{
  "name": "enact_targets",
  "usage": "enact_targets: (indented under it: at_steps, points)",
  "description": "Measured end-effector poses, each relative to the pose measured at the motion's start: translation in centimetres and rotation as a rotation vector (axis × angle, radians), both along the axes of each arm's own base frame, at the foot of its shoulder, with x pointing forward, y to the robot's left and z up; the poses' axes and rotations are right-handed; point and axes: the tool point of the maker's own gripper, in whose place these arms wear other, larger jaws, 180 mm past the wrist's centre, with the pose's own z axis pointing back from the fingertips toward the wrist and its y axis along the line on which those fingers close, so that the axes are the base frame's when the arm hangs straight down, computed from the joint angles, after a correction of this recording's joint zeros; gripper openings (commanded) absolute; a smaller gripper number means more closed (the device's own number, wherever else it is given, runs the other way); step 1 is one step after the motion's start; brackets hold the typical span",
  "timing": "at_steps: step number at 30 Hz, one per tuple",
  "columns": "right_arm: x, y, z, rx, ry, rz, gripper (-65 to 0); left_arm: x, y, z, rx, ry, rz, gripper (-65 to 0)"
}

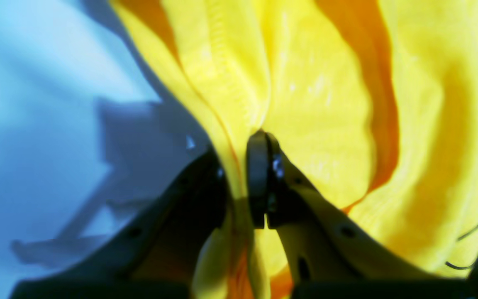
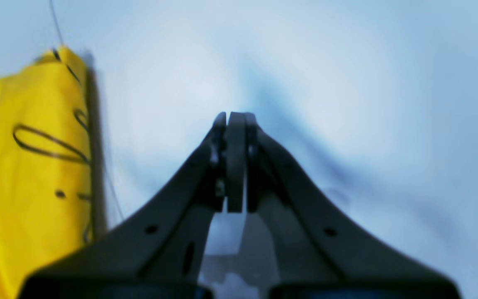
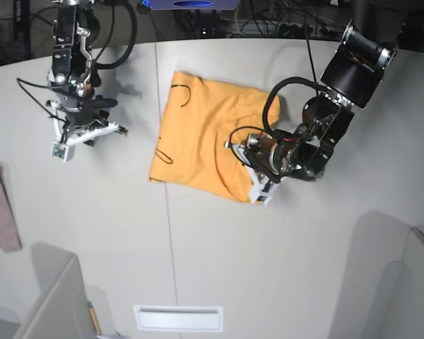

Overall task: Fold the T-shirt properly
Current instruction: 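Drag the folded shirt with the left gripper to straighten it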

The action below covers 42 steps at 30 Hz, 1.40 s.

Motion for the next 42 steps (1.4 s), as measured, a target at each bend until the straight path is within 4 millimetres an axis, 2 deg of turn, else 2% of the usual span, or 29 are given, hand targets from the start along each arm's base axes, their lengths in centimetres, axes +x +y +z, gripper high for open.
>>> enact_targets:
  at_steps: [7, 10, 14, 17, 19, 22, 26, 29, 31, 34, 37, 42]
  points:
    - [-2.8, -3.1, -1.1, -0.01, 0.049, -0.115, -65.0, -0.8, -2.8, -0.1, 0.096, -0.029, -0.232, -65.0]
    - [-4.2, -4.4, -1.6, -0.018, 0.074, -0.157, -65.0, -1.0, -3.3, 0.0, 0.128, -0.042, -0.301, -65.0]
    - [-5.7, -5.5, -2.0, -0.04, 0.104, -0.18, -65.0, -1.3, -4.8, 1.0, 0.148, -0.105, -0.415, -65.0]
    - [-6.4, -5.7, -2.2, -0.037, 0.116, -0.191, -65.0, -1.3, -6.6, 2.1, 0.138, -0.204, -0.569, -65.0]
    - [-6.7, -5.9, -2.3, -0.045, 0.124, -0.193, -65.0, -0.3, -7.7, 3.3, 0.15, -0.344, -0.681, -65.0]
    - [-7.4, -5.8, -2.7, -0.039, 0.141, -0.193, -65.0, 0.7, -8.2, 4.1, 0.223, -0.496, -0.863, -65.0]
    - [-7.2, -5.7, -2.6, -0.038, 0.137, -0.19, -65.0, 1.5, -7.7, 3.9, 0.36, -0.636, -1.107, -65.0]
    - [-7.2, -5.1, -2.8, -0.025, 0.137, -0.199, -65.0, 0.9, -8.1, 3.5, 0.386, -0.701, -1.259, -65.0]
    - [-7.2, -4.5, -3.0, 0.001, 0.136, -0.202, -65.0, 0.4, -8.4, 2.4, 0.377, -0.704, -1.334, -65.0]
    - [-6.5, -4.5, -2.6, -0.001, 0.118, -0.2, -65.0, 0.5, -8.4, 0.8, 0.367, -0.68, -1.362, -65.0]
    - [-6.4, -4.6, -2.6, -0.004, 0.114, -0.199, -65.0, 1.4, -8.8, 0.6, 0.382, -0.674, -1.356, -65.0]
    - [-6.0, -4.5, -2.4, -0.001, 0.107, -0.199, -65.0, 1.6, -9.3, 0.5, 0.378, -0.678, -1.349, -65.0]
